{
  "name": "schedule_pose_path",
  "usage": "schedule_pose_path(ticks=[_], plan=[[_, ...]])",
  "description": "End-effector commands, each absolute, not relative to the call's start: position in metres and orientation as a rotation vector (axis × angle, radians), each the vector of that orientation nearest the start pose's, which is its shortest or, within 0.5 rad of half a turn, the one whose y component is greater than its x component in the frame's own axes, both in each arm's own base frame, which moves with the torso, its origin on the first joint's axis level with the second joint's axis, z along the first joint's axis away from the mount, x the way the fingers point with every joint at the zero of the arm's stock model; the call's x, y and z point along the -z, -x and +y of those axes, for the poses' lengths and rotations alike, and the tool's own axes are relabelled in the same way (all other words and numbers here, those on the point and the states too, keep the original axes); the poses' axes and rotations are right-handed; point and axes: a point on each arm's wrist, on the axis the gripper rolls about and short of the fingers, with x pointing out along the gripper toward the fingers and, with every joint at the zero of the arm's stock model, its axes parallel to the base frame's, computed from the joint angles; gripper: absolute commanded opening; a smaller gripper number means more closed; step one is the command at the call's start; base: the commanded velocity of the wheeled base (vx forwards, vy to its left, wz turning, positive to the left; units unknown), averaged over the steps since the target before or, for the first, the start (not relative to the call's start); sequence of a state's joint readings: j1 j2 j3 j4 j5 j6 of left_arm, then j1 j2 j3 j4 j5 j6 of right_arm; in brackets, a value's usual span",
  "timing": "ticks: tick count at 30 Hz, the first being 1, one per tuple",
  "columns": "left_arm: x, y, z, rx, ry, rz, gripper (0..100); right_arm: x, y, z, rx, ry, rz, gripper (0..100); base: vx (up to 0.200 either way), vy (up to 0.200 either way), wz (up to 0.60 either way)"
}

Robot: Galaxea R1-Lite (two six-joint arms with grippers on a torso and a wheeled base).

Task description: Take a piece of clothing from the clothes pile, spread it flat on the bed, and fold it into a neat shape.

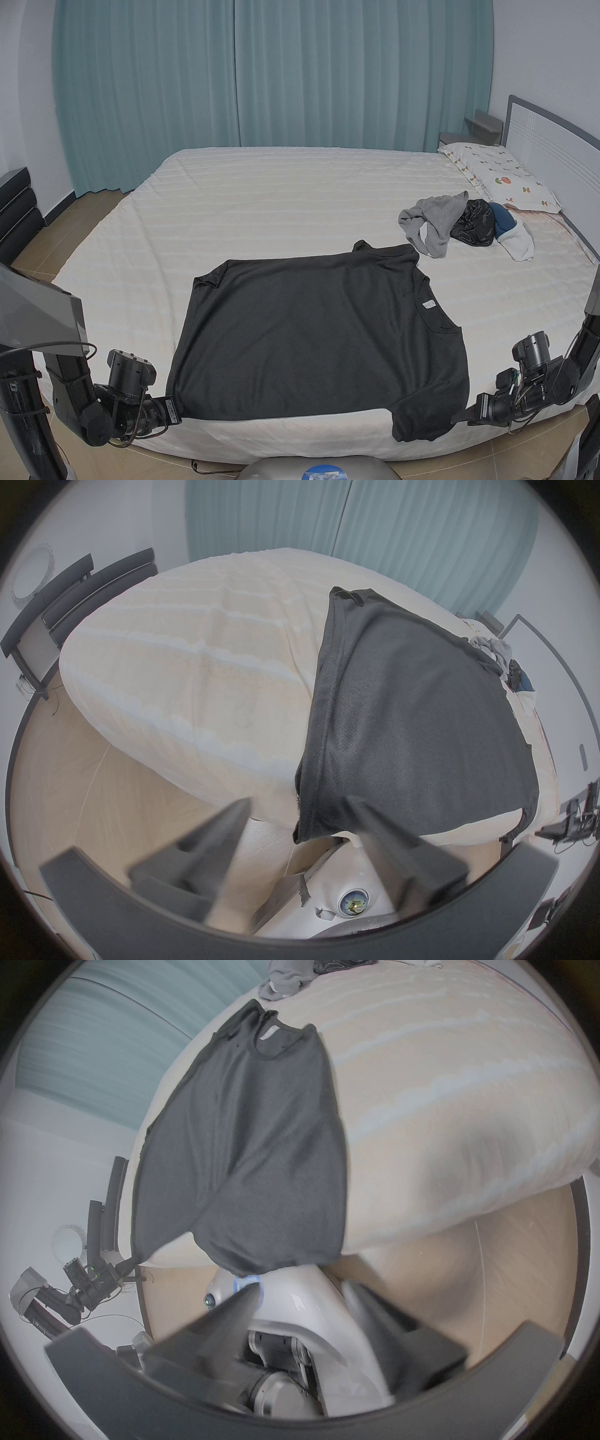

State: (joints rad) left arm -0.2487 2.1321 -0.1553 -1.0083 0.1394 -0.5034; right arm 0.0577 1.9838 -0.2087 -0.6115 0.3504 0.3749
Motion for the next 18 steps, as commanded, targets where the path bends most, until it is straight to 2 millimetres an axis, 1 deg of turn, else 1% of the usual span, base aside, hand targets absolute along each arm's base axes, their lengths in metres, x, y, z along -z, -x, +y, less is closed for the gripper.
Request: schedule_pose_path(ticks=[1,2,4,5,8,12,15,17,18], plan=[[0.023,-0.212,-0.052,-0.137,0.276,0.953,100,-0.003,-0.209,0.015,-0.158,-0.526,1.110,100,0.000,0.000,0.00],[0.023,-0.212,-0.052,-0.137,0.278,0.954,100,-0.005,-0.213,0.014,-0.162,-0.527,1.078,100,0.000,0.000,0.00],[0.023,-0.212,-0.052,-0.138,0.277,0.953,100,-0.006,-0.213,0.014,-0.162,-0.527,1.072,100,0.000,0.000,0.00],[0.022,-0.215,-0.052,-0.139,0.285,0.941,100,-0.009,-0.224,0.013,-0.171,-0.524,1.015,100,0.000,0.000,0.00],[0.021,-0.217,-0.051,-0.143,0.293,0.934,100,-0.010,-0.234,0.013,-0.168,-0.543,0.995,100,0.000,0.000,0.00],[0.020,-0.218,-0.049,-0.149,0.298,0.925,100,-0.005,-0.242,0.013,-0.148,-0.574,1.004,100,0.000,0.000,0.00],[0.018,-0.221,-0.046,-0.161,0.314,0.909,100,0.009,-0.245,0.012,-0.134,-0.567,1.047,100,0.000,0.000,0.00],[0.017,-0.224,-0.045,-0.167,0.329,0.899,100,0.015,-0.246,0.012,-0.125,-0.564,1.068,100,0.000,0.000,0.00],[0.016,-0.225,-0.046,-0.170,0.345,0.890,100,0.015,-0.246,0.012,-0.125,-0.564,1.068,100,0.000,0.000,0.00]])
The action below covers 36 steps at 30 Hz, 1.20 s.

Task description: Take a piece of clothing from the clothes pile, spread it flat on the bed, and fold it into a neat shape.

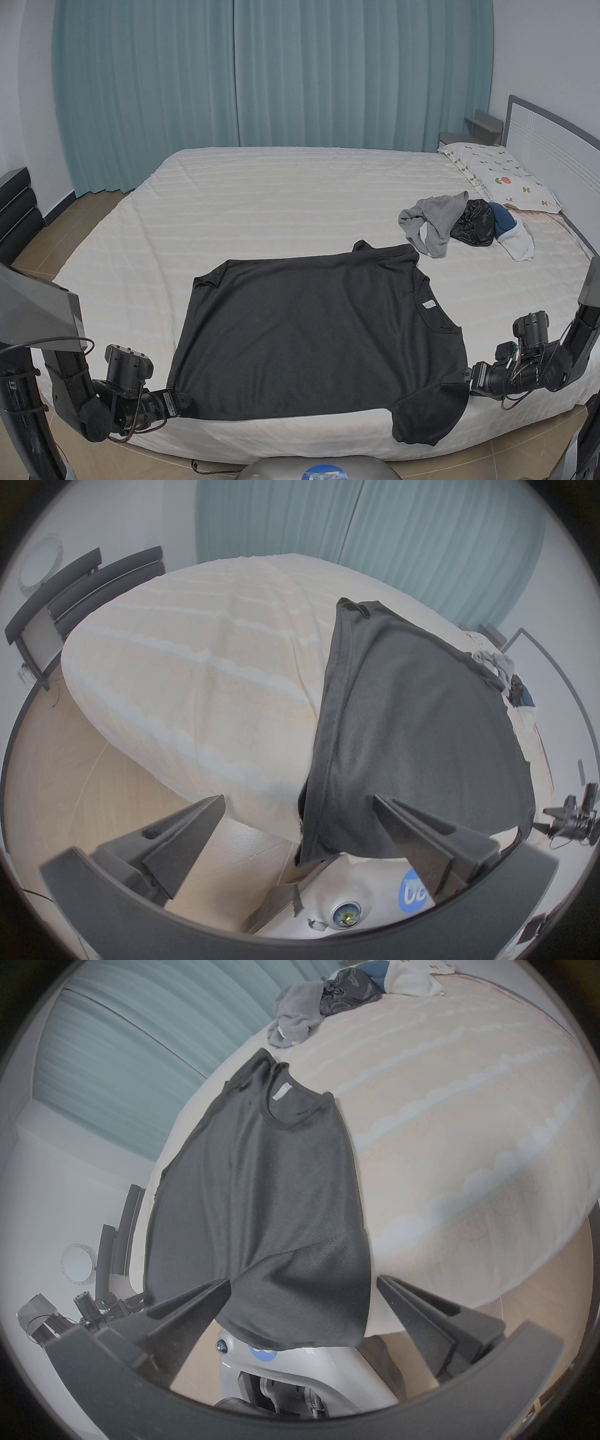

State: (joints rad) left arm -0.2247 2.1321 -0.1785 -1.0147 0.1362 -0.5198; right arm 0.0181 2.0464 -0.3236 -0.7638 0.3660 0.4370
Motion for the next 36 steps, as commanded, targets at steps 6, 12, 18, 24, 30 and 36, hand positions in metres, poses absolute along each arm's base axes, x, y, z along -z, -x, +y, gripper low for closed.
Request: schedule_pose_path(ticks=[6,12,18,24,30,36], plan=[[0.012,-0.231,-0.047,-0.180,0.392,0.859,100,0.029,-0.248,0.009,-0.134,-0.531,1.013,0,0.000,0.000,0.00],[0.013,-0.234,-0.047,-0.181,0.395,0.859,100,0.024,-0.230,0.003,-0.097,-0.495,0.995,0,0.000,0.000,0.00],[0.010,-0.237,-0.047,-0.192,0.434,0.837,100,0.021,-0.220,0.000,-0.092,-0.483,0.994,0,0.000,0.000,0.00],[0.010,-0.239,-0.047,-0.194,0.438,0.832,100,0.020,-0.216,-0.004,-0.080,-0.482,0.999,0,0.000,0.000,0.00],[0.009,-0.240,-0.046,-0.196,0.442,0.823,100,0.020,-0.213,-0.004,-0.090,-0.466,1.007,100,0.000,0.000,0.00],[0.002,-0.245,-0.045,-0.192,0.456,0.785,100,0.003,-0.219,-0.005,-0.106,-0.473,0.915,100,0.000,0.000,0.00]])
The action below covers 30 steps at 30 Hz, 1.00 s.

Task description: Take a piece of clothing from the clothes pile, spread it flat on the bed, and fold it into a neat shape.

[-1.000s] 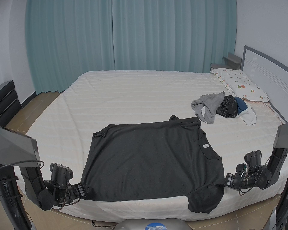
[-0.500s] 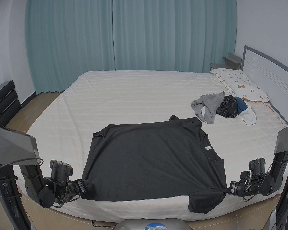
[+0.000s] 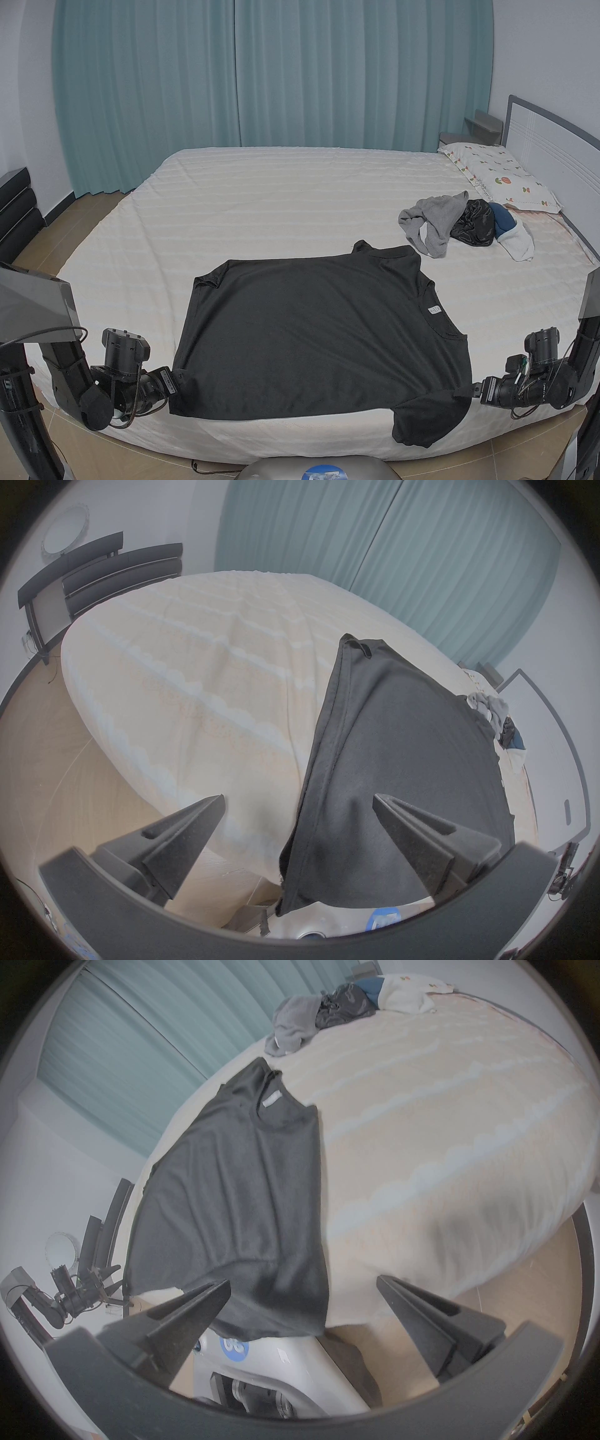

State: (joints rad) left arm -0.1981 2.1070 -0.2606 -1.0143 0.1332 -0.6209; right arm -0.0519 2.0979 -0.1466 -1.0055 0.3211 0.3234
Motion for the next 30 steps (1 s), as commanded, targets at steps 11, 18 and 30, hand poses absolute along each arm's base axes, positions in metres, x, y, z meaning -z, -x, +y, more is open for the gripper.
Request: schedule_pose_path(ticks=[11,18,30], plan=[[-0.008,-0.260,-0.038,-0.241,0.572,0.709,100,-0.025,-0.268,-0.004,-0.113,-0.573,0.721,100,0.055,0.000,0.00],[-0.010,-0.259,-0.039,-0.222,0.581,0.710,100,-0.027,-0.291,-0.005,-0.101,-0.651,0.681,100,0.200,0.000,0.00],[-0.025,-0.294,-0.045,-0.186,0.607,0.611,100,-0.017,-0.305,-0.009,-0.070,-0.800,0.693,100,0.033,0.000,0.00]])
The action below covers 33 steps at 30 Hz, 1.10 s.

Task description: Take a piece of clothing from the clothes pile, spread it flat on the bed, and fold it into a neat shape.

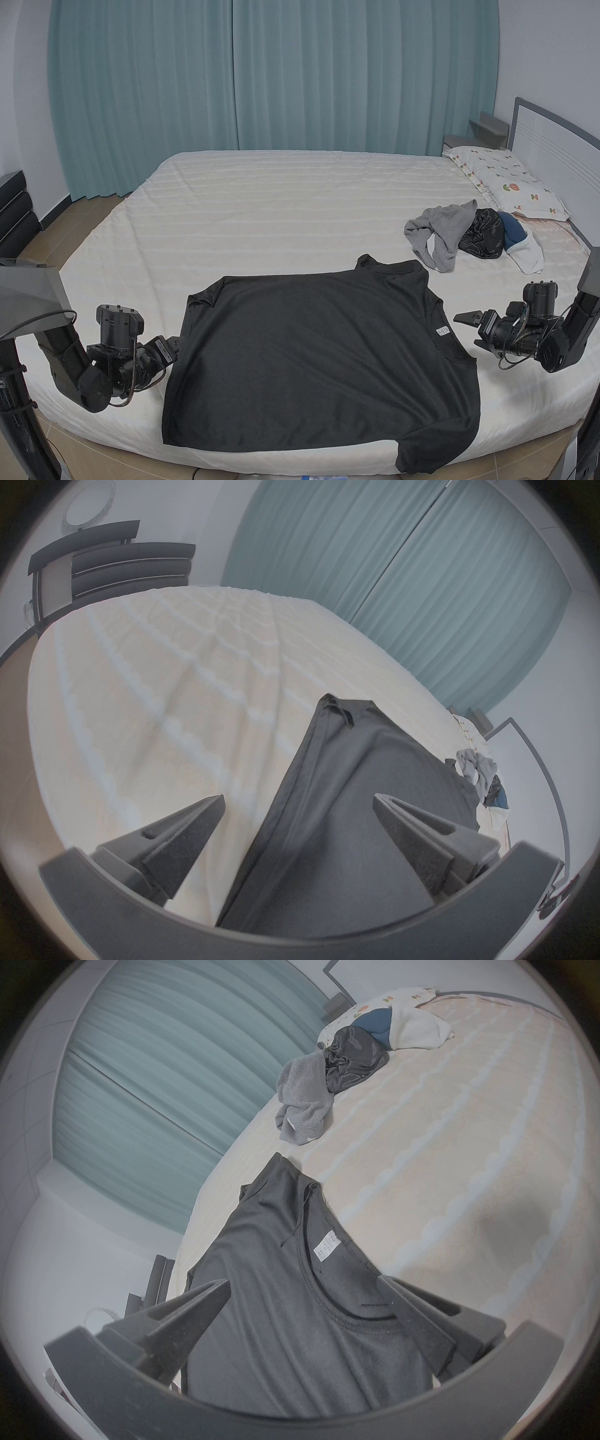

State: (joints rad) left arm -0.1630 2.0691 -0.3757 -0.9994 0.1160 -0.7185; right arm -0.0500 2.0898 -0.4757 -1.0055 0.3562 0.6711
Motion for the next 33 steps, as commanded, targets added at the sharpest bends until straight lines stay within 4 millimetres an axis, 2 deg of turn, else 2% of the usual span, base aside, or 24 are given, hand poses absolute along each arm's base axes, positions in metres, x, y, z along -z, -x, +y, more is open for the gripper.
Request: schedule_pose_path(ticks=[1,2,4,8,14,19,25,33], plan=[[-0.030,-0.301,-0.045,-0.187,0.609,0.604,100,-0.018,-0.306,-0.008,-0.069,-0.812,0.694,100,0.000,0.000,0.00],[-0.030,-0.301,-0.045,-0.187,0.609,0.604,100,-0.018,-0.306,-0.008,-0.069,-0.812,0.694,100,0.000,0.000,0.00],[-0.044,-0.318,-0.047,-0.192,0.610,0.608,100,-0.018,-0.306,-0.008,-0.065,-0.829,0.695,100,0.000,0.000,0.00],[-0.056,-0.349,-0.054,-0.189,0.664,0.580,100,-0.016,-0.306,-0.007,-0.067,-0.833,0.701,100,0.000,0.000,0.00],[-0.037,-0.398,-0.065,-0.199,0.677,0.608,100,-0.012,-0.304,-0.006,-0.062,-0.842,0.721,100,0.000,0.000,0.00],[-0.020,-0.428,-0.080,-0.198,0.676,0.650,100,-0.012,-0.305,-0.006,-0.060,-0.847,0.721,100,0.000,0.000,0.00],[0.003,-0.444,-0.094,-0.199,0.659,0.698,100,-0.009,-0.304,-0.004,-0.060,-0.846,0.734,100,0.000,0.000,0.00],[0.012,-0.467,-0.098,-0.202,0.662,0.666,100,-0.006,-0.304,-0.004,-0.054,-0.847,0.743,100,0.000,0.000,0.00]])
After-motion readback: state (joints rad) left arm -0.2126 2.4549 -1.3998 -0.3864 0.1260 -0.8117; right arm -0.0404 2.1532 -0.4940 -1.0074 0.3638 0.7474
